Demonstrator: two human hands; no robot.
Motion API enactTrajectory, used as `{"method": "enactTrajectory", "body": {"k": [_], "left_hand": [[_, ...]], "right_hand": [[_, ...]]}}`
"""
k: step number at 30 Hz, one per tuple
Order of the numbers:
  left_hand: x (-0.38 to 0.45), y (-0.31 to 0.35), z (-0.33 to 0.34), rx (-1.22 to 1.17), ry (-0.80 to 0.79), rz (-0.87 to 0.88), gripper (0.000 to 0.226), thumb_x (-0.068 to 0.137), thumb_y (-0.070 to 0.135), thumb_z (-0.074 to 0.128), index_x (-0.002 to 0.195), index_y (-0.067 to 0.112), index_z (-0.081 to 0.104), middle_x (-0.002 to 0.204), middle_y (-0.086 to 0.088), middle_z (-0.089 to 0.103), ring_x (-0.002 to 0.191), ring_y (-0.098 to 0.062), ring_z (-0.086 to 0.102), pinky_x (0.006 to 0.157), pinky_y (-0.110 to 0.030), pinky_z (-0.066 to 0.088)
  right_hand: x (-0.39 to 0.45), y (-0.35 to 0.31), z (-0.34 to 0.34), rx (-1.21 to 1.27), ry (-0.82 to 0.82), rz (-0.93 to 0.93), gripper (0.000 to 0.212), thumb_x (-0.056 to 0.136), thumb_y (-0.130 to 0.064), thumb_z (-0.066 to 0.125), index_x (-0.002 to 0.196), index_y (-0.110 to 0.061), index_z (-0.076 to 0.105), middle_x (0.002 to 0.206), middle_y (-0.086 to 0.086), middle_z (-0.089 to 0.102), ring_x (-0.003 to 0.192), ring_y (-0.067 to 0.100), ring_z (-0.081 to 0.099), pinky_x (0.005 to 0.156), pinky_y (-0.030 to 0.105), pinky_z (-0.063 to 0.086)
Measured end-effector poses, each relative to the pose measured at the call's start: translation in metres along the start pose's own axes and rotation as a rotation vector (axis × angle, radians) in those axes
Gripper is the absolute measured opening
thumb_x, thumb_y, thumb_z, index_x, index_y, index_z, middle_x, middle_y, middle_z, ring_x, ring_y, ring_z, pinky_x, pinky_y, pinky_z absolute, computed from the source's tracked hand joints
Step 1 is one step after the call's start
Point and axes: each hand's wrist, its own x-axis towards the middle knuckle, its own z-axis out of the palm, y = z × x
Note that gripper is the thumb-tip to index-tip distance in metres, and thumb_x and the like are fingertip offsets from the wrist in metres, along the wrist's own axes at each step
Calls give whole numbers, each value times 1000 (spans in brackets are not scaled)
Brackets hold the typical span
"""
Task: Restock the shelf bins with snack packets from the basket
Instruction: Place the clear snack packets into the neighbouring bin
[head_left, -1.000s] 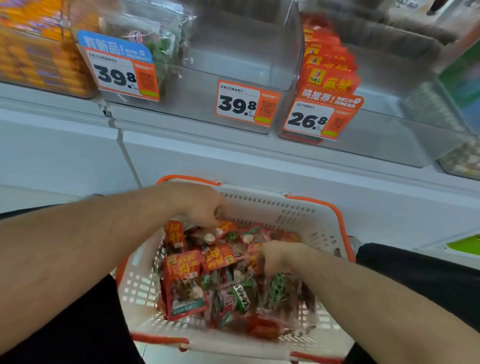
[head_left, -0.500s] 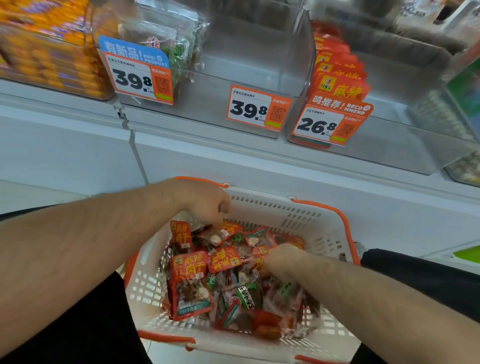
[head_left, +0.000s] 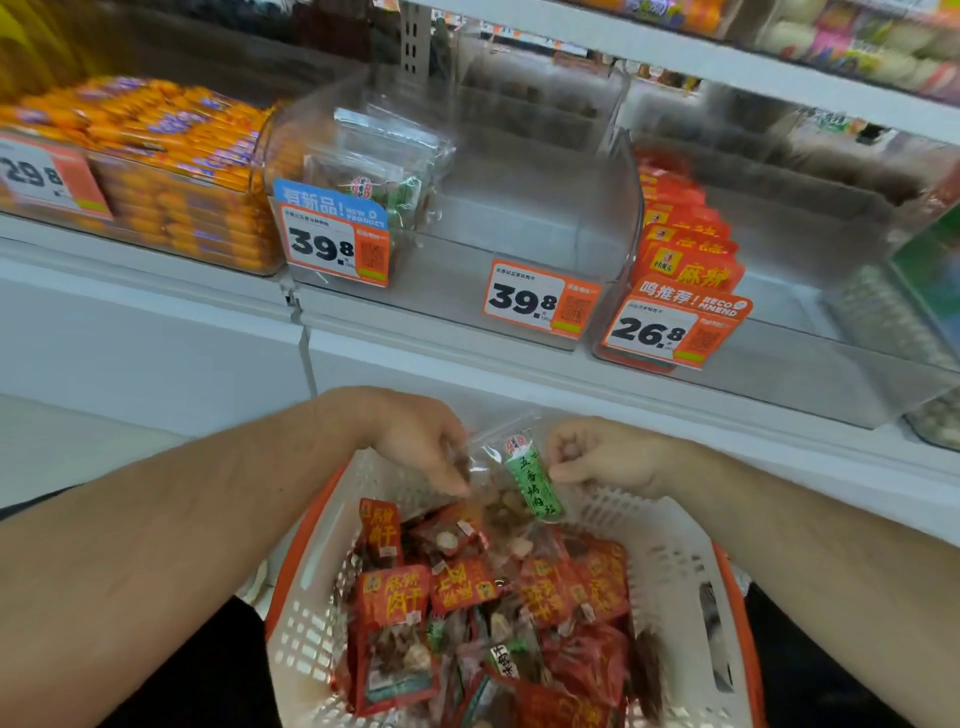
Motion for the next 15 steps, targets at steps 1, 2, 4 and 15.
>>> {"method": "enactTrajectory", "body": {"k": [1, 2, 4, 15], "left_hand": [[0, -1, -1, -37, 54, 19, 29, 86, 44, 69, 103, 21, 67, 102, 7, 66, 93, -9, 62, 82, -28, 49], [0, -3, -3, -79, 111, 33, 15, 90, 34, 68, 93, 19, 68, 89, 5, 68, 78, -7, 63, 72, -24, 51], [-2, -5, -9, -167, 200, 37, 15, 93, 20, 65, 79, 18, 66, 78, 1, 71, 67, -8, 67, 66, -24, 55], [-39, -10, -45, -583, 554, 171, 19, 92, 18, 67, 86, -1, 70, 79, -19, 70, 59, -11, 64, 61, -24, 54]], "right_hand": [[0, 0, 2, 72, 10, 2, 23, 93, 7, 56, 78, -10, 54, 59, 0, 54, 49, 8, 51, 53, 21, 41], [1, 0, 3, 133, 12, 5, 23, 93, 8, 55, 78, -10, 54, 60, 1, 53, 49, 9, 51, 54, 22, 41], [1, -4, 7, 246, 18, 10, 24, 94, 8, 53, 78, -10, 52, 61, 3, 51, 51, 12, 51, 54, 24, 41], [-10, -55, 34, 378, 157, -115, 28, 75, -28, 80, 94, -18, 61, 53, -8, 52, 51, 15, 39, 63, 30, 37]]}}
